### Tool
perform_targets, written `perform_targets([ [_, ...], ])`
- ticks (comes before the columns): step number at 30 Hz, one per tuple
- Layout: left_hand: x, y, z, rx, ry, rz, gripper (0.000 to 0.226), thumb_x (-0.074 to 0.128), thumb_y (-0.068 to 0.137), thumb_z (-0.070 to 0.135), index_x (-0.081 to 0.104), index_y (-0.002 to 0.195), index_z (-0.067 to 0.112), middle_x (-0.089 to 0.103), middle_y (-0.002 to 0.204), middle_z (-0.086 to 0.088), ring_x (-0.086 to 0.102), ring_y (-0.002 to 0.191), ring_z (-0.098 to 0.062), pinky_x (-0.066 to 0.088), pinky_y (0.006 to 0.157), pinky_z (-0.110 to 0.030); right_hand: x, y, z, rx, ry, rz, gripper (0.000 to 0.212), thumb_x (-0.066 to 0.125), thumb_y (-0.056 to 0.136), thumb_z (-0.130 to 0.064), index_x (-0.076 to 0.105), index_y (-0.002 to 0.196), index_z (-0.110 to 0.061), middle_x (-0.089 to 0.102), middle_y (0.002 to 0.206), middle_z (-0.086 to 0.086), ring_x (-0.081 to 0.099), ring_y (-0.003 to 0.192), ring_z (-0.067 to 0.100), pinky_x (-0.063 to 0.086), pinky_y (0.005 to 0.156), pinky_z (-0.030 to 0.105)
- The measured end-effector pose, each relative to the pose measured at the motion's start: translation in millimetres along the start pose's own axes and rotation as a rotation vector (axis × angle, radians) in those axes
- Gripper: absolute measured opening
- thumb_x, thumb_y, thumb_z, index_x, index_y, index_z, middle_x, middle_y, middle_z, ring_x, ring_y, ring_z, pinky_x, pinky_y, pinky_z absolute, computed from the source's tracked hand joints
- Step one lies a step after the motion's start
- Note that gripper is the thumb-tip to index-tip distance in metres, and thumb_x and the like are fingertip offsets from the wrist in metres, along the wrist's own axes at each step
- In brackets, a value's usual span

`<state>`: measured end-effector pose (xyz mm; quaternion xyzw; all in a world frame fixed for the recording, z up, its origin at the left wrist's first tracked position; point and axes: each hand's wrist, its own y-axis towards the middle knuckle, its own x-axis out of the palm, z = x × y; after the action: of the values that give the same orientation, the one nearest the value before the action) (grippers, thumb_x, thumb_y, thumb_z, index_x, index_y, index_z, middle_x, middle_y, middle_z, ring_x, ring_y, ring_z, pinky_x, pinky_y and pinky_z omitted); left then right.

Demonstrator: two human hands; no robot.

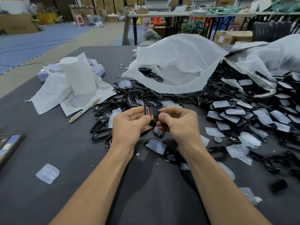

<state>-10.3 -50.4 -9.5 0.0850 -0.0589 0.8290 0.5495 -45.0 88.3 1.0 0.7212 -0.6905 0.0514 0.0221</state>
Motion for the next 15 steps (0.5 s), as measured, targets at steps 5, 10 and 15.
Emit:
perform_targets([
  [5, 0.1, -0.3, 0.8, -0.059, -0.078, 0.013, 0.026, 0.07, 0.088, -0.011, 0.071, 0.113, -0.003, 0.081, 0.093, -0.011, 0.078, 0.082, -0.017, 0.06, 0.065, -0.023, 0.6, -0.8, 1.6, -0.027, -0.084, 0.024, 0.009, 0.08, 0.075, -0.013, 0.081, 0.075, -0.022, 0.076, 0.069, 0.01, 0.064, 0.056, 0.017, 0.056, 0.062, 0.036],
  [10, 1.5, 0.7, -1.4, -0.083, -0.058, 0.04, 0.022, 0.074, 0.089, -0.002, 0.074, 0.111, -0.002, 0.081, 0.09, -0.01, 0.077, 0.08, -0.017, 0.059, 0.064, -0.022, -2.2, -1.1, -2.7, 0.006, 0.001, 0.045, 0.014, 0.078, 0.083, -0.005, 0.076, 0.072, -0.014, 0.069, 0.061, 0.007, 0.053, 0.049, 0.011, 0.042, 0.05, 0.019],
  [15, 2.6, 2.5, -1.3, -0.07, -0.029, 0.117, 0.026, 0.077, 0.088, 0.001, 0.074, 0.113, -0.002, 0.08, 0.087, -0.009, 0.075, 0.073, -0.013, 0.057, 0.06, -0.021, -5.4, -1.9, -6.8, 0.081, 0.096, -0.005, 0.012, 0.071, 0.09, 0.0, 0.071, 0.082, -0.009, 0.062, 0.056, 0.005, 0.047, 0.043, 0.01, 0.036, 0.042, 0.016],
])
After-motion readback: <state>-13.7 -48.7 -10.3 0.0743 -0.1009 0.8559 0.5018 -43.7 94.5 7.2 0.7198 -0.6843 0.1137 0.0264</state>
